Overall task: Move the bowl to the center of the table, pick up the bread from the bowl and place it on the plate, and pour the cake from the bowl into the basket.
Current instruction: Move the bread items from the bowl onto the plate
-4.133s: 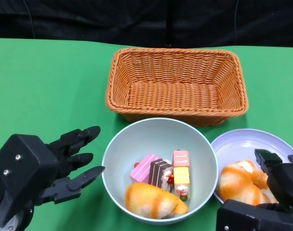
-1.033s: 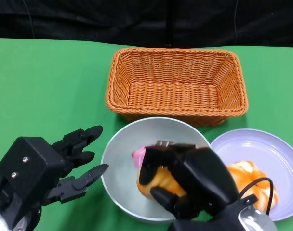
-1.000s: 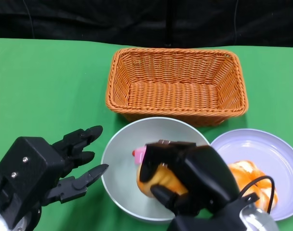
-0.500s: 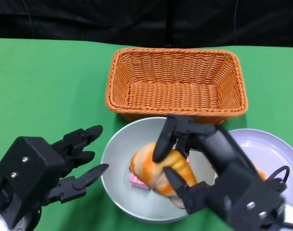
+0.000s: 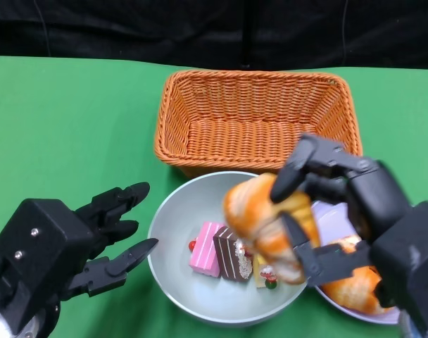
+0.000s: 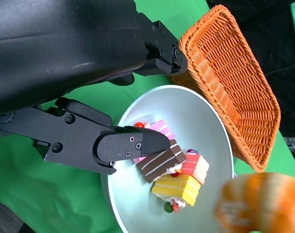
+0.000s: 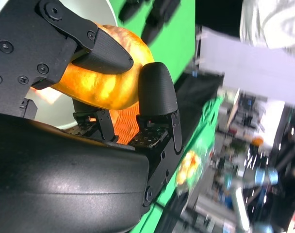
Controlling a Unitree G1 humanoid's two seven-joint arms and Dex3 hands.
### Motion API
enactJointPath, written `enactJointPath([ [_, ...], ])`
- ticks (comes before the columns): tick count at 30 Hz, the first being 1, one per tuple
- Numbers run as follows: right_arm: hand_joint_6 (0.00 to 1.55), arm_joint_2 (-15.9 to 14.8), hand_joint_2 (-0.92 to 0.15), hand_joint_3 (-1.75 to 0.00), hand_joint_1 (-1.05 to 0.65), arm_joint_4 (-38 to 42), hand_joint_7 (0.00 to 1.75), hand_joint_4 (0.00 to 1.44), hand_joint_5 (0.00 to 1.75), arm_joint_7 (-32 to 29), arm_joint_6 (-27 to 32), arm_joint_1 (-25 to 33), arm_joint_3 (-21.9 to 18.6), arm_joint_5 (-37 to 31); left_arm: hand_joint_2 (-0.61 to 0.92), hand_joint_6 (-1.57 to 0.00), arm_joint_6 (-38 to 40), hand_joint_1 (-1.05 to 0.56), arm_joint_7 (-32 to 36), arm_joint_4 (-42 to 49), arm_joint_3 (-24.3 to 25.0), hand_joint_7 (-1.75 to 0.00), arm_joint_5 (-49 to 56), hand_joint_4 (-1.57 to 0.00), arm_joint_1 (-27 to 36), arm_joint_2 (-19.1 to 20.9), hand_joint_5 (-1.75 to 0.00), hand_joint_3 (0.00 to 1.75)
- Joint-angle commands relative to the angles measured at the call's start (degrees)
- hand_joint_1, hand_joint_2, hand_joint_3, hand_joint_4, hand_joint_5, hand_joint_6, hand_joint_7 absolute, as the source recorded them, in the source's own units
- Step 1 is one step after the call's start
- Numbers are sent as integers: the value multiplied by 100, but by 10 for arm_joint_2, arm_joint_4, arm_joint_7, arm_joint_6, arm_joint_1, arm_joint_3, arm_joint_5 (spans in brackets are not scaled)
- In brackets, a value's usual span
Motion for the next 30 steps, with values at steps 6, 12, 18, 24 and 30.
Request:
enactJointPath([
  [6, 74, -30, -29, -164, 1, 11, 171, 98, 175, -37, -59, -1, -54, -5, 92, -26, -3, -43, 0, 5, 1, 0, 1, 0, -1, 3, -62, 45],
  [12, 76, -87, -23, -168, 0, 73, 169, 99, 175, -70, -176, -1, -71, -65, 92, -26, -1, -43, -2, 7, 1, 0, 1, 0, -3, 4, -62, 46],
  [18, 85, -166, -14, -161, -4, 157, 153, 100, 175, -127, -241, -9, -47, -247, 92, -26, -9, -43, -5, 13, 1, 0, 1, 0, -2, 5, -63, 45],
  [24, 90, -188, -19, -154, -5, 259, 148, 102, 175, -183, -284, -29, -38, -301, 92, -26, -10, -44, -7, 10, 1, 0, -2, 0, 1, 4, -61, 46],
  [30, 91, -225, -20, -144, -5, 362, 145, 101, 175, -236, -320, -63, -19, -357, 92, -27, -3, -44, -4, 4, 1, 0, 0, -1, 3, 5, -62, 45],
])
